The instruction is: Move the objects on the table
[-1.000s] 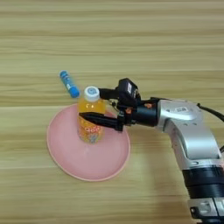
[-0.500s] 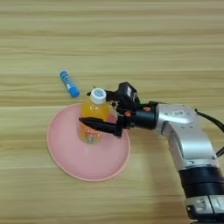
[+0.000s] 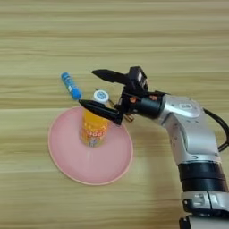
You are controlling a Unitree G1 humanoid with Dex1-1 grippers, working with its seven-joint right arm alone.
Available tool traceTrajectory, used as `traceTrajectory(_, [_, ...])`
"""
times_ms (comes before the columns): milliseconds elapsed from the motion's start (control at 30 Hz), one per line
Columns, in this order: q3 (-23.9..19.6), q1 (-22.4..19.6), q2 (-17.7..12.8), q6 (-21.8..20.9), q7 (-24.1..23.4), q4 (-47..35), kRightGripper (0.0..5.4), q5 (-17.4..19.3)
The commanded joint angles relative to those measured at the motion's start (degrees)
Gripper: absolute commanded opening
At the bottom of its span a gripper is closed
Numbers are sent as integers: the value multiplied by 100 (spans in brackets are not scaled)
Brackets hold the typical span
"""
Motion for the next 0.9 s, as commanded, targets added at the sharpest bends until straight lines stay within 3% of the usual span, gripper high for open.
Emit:
traceTrajectory(33, [-255,-425,-142,-36,-151,-377,539,269])
traceTrajectory(367, [-655,-632,-41,266,-242,-375,539,991])
traceTrajectory(533, [-977,-926,155,187,-552,-125,539,1217])
traceTrajectory(567, [-1074,-991,249,-85,-694,-68,539,1128])
traceTrajectory(700, [-1363,-1283,492,-435,-1184,198,539,1156])
traceTrajectory(900, [-1706,-1697,901,-1369,-1827,608,539,1067])
